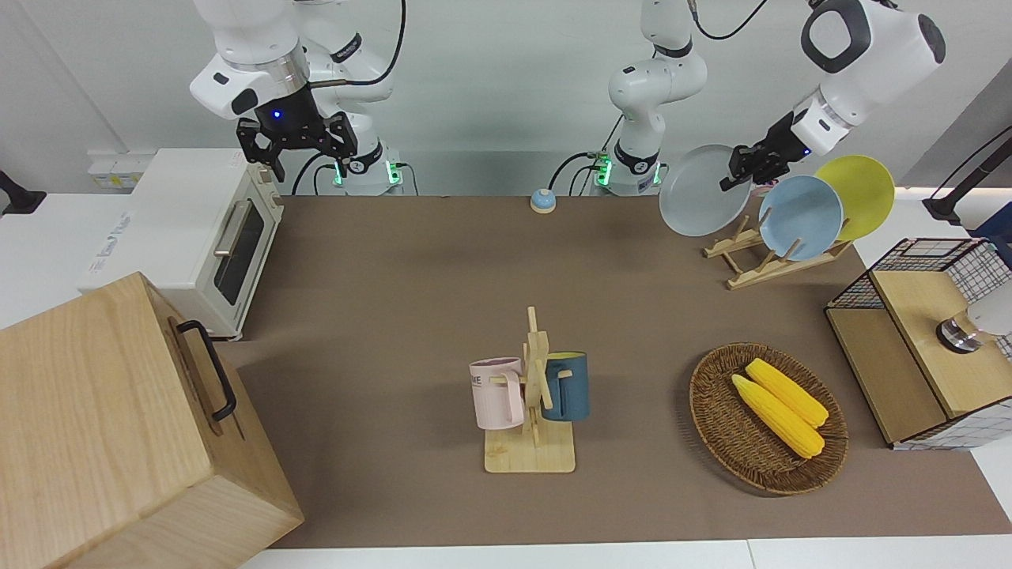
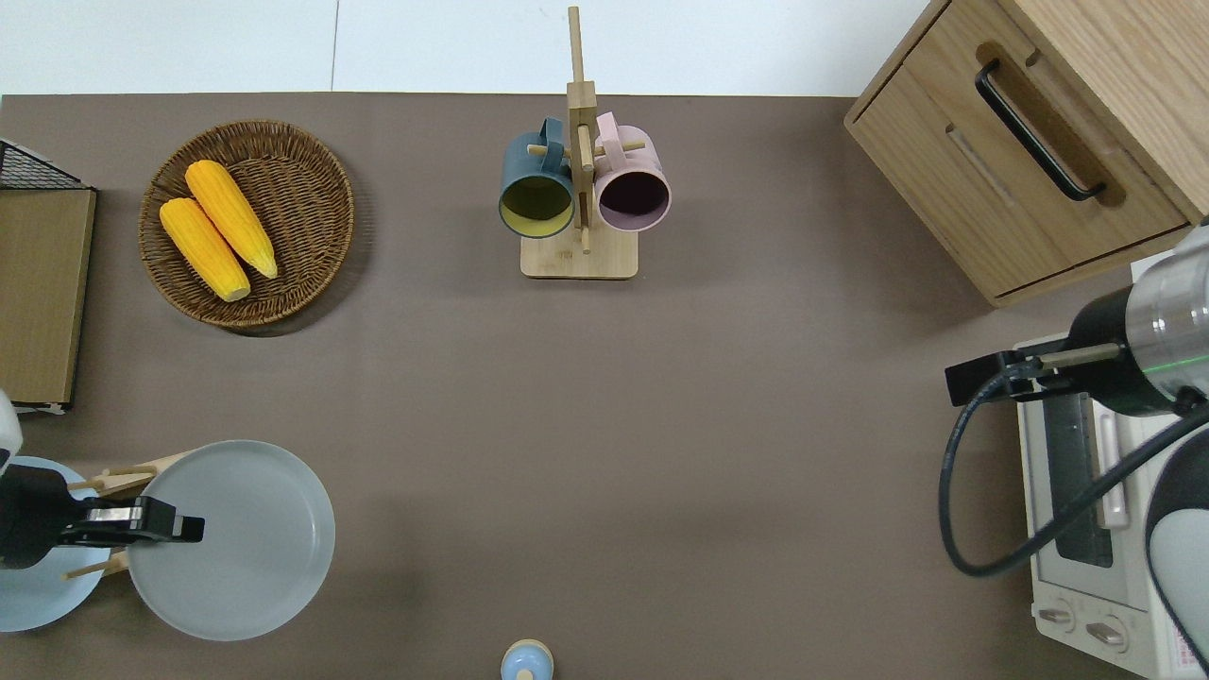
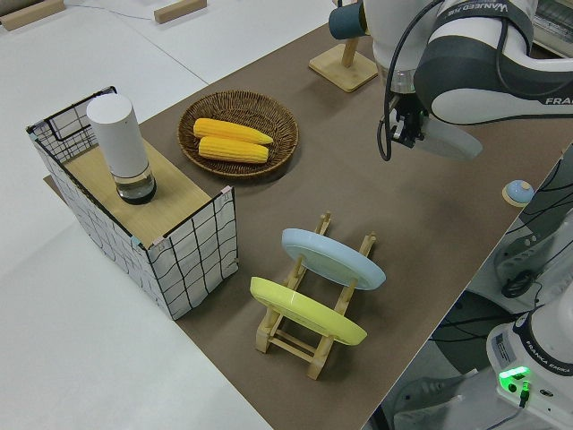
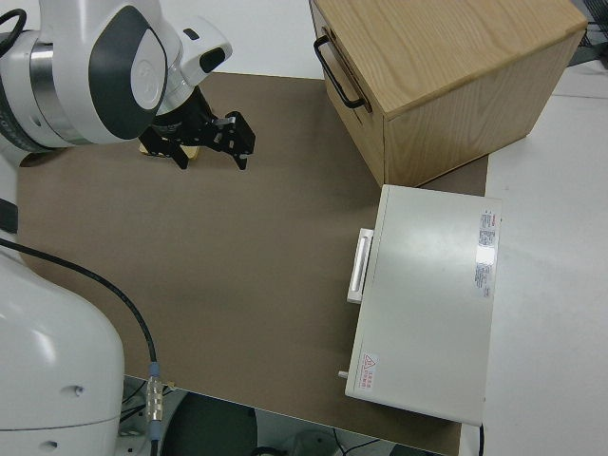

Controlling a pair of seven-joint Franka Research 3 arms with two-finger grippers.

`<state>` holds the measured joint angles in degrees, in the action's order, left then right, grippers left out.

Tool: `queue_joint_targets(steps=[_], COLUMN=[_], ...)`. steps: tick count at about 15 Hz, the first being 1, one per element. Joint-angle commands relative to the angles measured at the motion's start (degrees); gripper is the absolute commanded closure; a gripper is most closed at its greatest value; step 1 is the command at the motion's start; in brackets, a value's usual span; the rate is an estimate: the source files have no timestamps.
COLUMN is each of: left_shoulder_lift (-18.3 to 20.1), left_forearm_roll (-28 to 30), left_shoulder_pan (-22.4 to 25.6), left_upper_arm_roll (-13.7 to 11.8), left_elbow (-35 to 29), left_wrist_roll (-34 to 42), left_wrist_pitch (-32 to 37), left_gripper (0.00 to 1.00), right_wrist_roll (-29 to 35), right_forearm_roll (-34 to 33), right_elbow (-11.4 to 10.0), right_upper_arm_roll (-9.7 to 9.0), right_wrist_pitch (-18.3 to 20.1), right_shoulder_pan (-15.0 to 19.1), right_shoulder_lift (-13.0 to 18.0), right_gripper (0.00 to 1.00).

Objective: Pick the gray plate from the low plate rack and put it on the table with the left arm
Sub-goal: 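Carry the gray plate away from the rack and lower it flat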

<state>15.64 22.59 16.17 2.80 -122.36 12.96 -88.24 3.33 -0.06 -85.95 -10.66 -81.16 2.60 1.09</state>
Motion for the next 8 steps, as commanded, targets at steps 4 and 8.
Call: queue_joint_targets(steps=[4,8], left_shoulder_lift=[0.1,-1.6], left_forearm_roll=[4.0,5.7], left_shoulder_pan=[-2.6,-3.5], left_upper_arm_roll=[-0.2,-0.2], left_elbow=[-6.8,-8.8], left_wrist_roll=[5.8,10.1], left_wrist_pitch=[-4.7,-7.5], left_gripper=[1.0,1.0], right_wrist_roll=[-0.1,-0.1], right_forearm_roll=[0.6,0.6], right_elbow=[0.3,0.3], right_upper_arm_roll=[-0.33,-0.33], right_wrist_pitch=[0.7,0.7], right_shoulder_pan=[0.6,0.6], right_shoulder_lift=[0.1,0.1], right_gripper=[0.013,0.011])
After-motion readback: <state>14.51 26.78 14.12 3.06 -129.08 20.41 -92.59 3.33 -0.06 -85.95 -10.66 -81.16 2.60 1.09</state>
